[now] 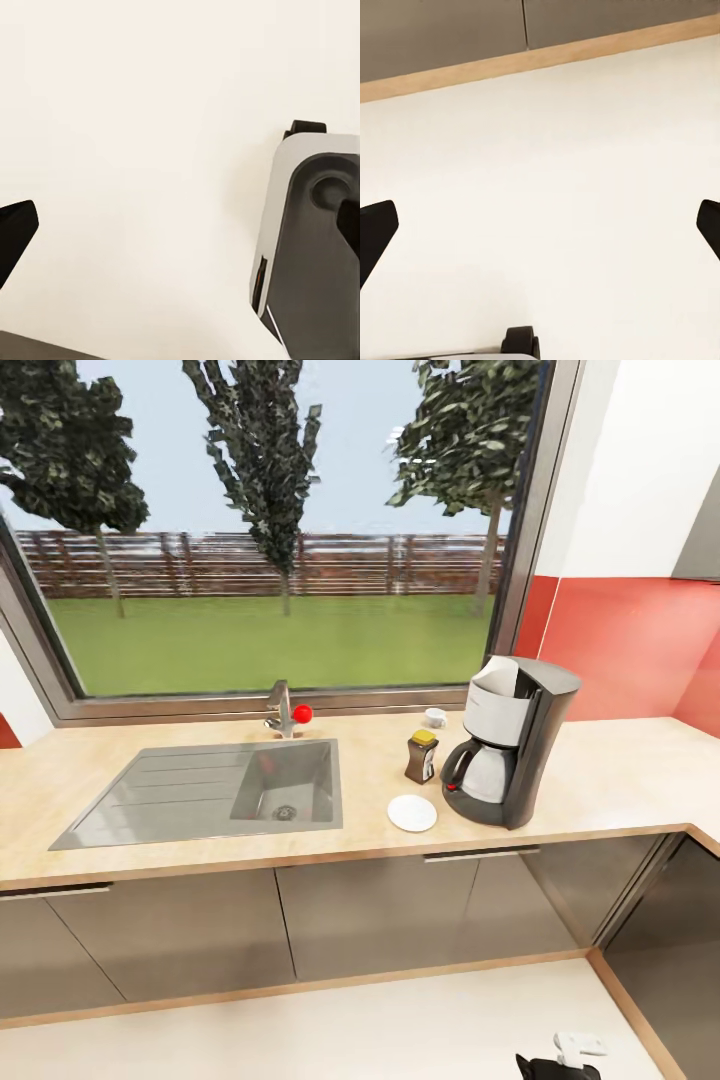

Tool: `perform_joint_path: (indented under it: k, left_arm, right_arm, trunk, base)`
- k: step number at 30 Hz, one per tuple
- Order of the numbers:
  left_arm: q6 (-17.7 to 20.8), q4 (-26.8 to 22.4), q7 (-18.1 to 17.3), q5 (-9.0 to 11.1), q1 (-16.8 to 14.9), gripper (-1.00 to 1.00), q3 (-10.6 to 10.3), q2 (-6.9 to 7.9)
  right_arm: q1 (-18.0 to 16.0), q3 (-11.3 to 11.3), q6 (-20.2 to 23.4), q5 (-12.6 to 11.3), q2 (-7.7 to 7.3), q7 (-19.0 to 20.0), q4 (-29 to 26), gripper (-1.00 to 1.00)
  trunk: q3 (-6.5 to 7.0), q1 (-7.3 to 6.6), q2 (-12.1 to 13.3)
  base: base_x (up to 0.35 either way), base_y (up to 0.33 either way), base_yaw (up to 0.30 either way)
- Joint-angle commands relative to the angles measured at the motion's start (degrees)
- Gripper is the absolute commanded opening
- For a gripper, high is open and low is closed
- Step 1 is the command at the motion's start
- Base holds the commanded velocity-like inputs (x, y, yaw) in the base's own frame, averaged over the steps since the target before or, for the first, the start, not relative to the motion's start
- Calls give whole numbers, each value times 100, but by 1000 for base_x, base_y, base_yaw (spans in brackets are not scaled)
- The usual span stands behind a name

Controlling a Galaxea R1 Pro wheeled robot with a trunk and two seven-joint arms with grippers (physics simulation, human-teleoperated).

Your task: Set up a coffee station on the kitchen countertop: keep the coffee maker on the countertop, move the bottle of coffee from the kitchen shelf to the counter next to the coffee maker, place a paper coffee filter on top of the coffee maker, put the saucer next to the coffee maker with the coffee cup on the saucer, and place the electric kettle next to the coffee maker.

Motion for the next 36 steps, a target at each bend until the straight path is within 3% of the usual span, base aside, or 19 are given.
perform_joint_path:
  k: [1,5,15,30,36]
  left_arm:
    - [-10,-6,19,53,-3,100,-48,0]
    - [-11,-27,18,64,-4,100,-5,3]
    - [-19,-71,18,58,-5,100,145,-60]
    - [-28,-68,18,60,-5,100,143,-65]
    - [-129,-66,18,61,-5,100,143,-59]
  right_arm:
    - [-6,-44,-17,-6,-2,36,6,100]
    - [-6,-52,-17,-7,-11,35,1,100]
    - [-6,-40,-17,-7,-212,57,9,100]
    - [-6,-37,-15,-5,-248,61,10,100]
    - [-6,-37,-17,-5,-248,61,12,100]
  trunk:
    - [-12,3,-12]
    - [-12,3,-12]
    - [-12,3,-12]
    - [-12,3,-12]
    - [-12,3,-12]
  base:
    - [0,0,0]
    - [0,0,0]
    - [0,0,0]
    - [0,0,1]
    - [0,0,184]
